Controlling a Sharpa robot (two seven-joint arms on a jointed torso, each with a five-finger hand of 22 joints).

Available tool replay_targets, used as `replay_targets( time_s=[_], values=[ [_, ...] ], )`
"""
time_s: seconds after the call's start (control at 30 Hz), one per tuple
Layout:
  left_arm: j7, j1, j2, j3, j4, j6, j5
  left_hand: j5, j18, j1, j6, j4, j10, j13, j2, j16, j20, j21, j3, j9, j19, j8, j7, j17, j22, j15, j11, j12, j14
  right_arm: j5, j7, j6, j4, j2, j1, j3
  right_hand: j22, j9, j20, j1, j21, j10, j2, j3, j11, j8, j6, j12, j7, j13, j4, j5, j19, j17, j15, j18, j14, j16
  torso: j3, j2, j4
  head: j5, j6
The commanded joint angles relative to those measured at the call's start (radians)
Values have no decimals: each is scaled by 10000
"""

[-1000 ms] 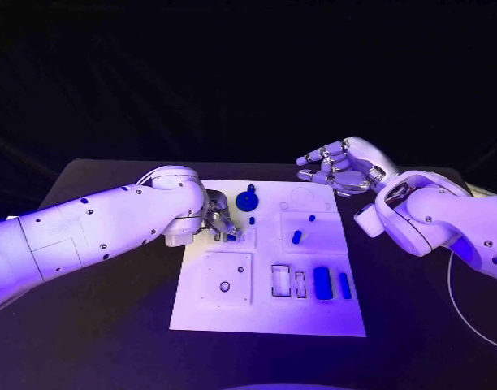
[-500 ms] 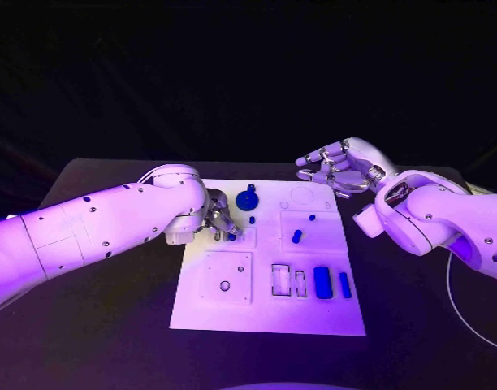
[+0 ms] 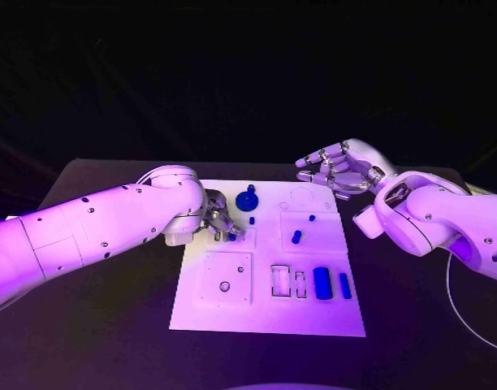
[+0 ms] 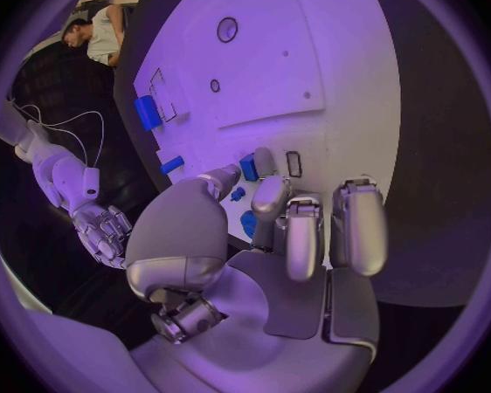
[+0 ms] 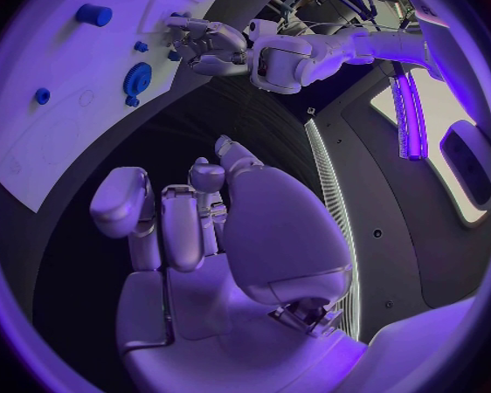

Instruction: Assemble the parts on the task board

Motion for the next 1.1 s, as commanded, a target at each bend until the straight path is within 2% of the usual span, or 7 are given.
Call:
replay_targets(
  time_s=[0.03,0.33,0.6,0.7,0.83,0.97,1.1],
  values=[
    [32,-45,-64,-25,24,-269,94,-47,-185,-138,101,25,101,25,23,24,0,73,-375,15,74,-19,-9,2632,519,-96,0,34,1032,-9,-5,160,-7,10,-6,-4,-32,-11,-28,-105,-45,-83,34,-14,7,33,-47,-57,38,-28,69,53,-85,-26,9,91,403,-64,0,0,-6,12,51],
    [43,-35,-276,146,199,-584,106,-40,-200,-221,178,52,160,53,215,24,-35,110,-1190,33,112,-38,-50,2632,606,-127,-34,50,1032,-38,-12,167,-60,26,-7,-14,-323,-17,-24,-115,-218,-268,19,2,9,29,-84,-317,41,-248,62,70,-222,-264,11,142,339,-253,-4,-1,0,-11,67],
    [66,13,-521,447,481,-903,270,-34,-166,-325,142,65,61,-129,325,24,-43,11,-1688,46,39,-67,-42,2632,470,-129,-30,-104,1032,-84,-16,159,-93,48,-12,-26,-574,-20,-20,-124,-377,-469,6,19,14,33,-109,-637,47,-525,57,65,-342,-428,15,184,294,-396,4,-6,5,-4,79],
    [94,114,-690,569,590,-999,651,-19,-120,-262,-67,55,-268,-644,400,24,-18,-134,-1956,3,-72,-200,33,2632,264,-91,30,-537,1032,-90,-15,158,-108,55,-15,-32,-576,-20,-20,-124,-379,-471,6,19,14,33,-110,-641,47,-529,57,65,-342,-429,15,185,294,-397,9,-4,1,7,81],
    [115,374,-835,639,519,-855,1066,-5,-35,9,-506,54,-796,-1328,453,24,96,-419,-2323,-242,-291,-608,251,2632,-123,60,218,-1131,1032,-93,-17,157,-136,64,-20,-40,-607,-21,-19,-127,-400,-495,6,22,15,32,-115,-682,48,-565,58,63,-357,-445,15,190,289,-413,12,-4,9,18,89],
    [127,649,-803,661,85,-450,1174,14,6,506,-559,37,-949,-1509,525,24,192,-556,-2522,-441,-380,-804,342,2632,-281,140,310,-1256,1032,-98,-18,154,-164,83,-23,-46,-607,-21,-19,-127,-400,-495,6,22,15,32,-115,-682,48,-565,58,63,-357,-445,15,190,289,-413,15,-5,17,54,109],
    [172,796,-484,660,-707,-198,550,51,47,1091,-587,12,-1124,-1745,558,24,264,-705,-2695,-685,-471,-1006,420,2632,-447,204,379,-1416,1032,-132,-18,153,-179,107,-25,-49,-620,-22,-19,-129,-411,-501,7,25,16,31,-122,-694,49,-576,58,63,-363,-454,16,191,287,-423,-1,10,2,61,128]
  ],
)
